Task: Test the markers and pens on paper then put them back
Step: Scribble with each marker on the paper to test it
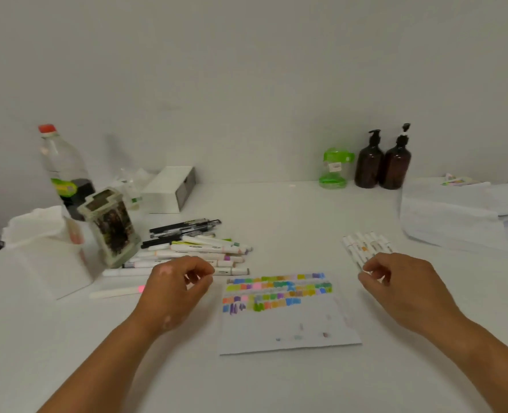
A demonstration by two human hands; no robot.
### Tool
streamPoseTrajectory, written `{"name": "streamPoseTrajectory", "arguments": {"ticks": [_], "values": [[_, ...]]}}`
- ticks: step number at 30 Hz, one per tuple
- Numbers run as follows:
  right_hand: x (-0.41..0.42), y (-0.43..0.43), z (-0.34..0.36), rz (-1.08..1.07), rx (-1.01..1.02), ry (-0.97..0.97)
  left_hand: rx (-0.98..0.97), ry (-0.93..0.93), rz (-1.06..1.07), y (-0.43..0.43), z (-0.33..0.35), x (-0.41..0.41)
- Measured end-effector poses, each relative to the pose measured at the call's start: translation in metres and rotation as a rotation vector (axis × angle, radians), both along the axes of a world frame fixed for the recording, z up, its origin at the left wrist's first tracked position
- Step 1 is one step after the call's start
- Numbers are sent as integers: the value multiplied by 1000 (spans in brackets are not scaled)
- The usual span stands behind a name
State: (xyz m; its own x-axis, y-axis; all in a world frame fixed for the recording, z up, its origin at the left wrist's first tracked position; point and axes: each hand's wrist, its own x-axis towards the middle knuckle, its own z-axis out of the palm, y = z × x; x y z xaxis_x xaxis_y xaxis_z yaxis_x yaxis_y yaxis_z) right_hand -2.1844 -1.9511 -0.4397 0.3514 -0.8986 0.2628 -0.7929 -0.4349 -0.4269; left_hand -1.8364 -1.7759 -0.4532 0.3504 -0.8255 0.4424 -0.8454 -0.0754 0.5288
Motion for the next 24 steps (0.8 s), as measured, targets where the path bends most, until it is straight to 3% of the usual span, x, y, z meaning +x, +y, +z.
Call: {"name": "streamPoseTrajectory", "arguments": {"ticks": [2,9,14,17,20,24], "values": [[16,21,-4,96,48,-26,97,-135,103,22,-2,33],[58,48,-8,212,81,-87,268,-318,349,65,-17,84],[57,59,-9,258,91,-94,423,-335,252,55,-1,63],[51,66,-6,287,116,-142,227,-55,163,39,21,22],[53,75,1,353,223,-248,106,561,-111,23,37,-31],[60,92,8,509,420,-327,-69,1132,-429,6,30,-87]]}}
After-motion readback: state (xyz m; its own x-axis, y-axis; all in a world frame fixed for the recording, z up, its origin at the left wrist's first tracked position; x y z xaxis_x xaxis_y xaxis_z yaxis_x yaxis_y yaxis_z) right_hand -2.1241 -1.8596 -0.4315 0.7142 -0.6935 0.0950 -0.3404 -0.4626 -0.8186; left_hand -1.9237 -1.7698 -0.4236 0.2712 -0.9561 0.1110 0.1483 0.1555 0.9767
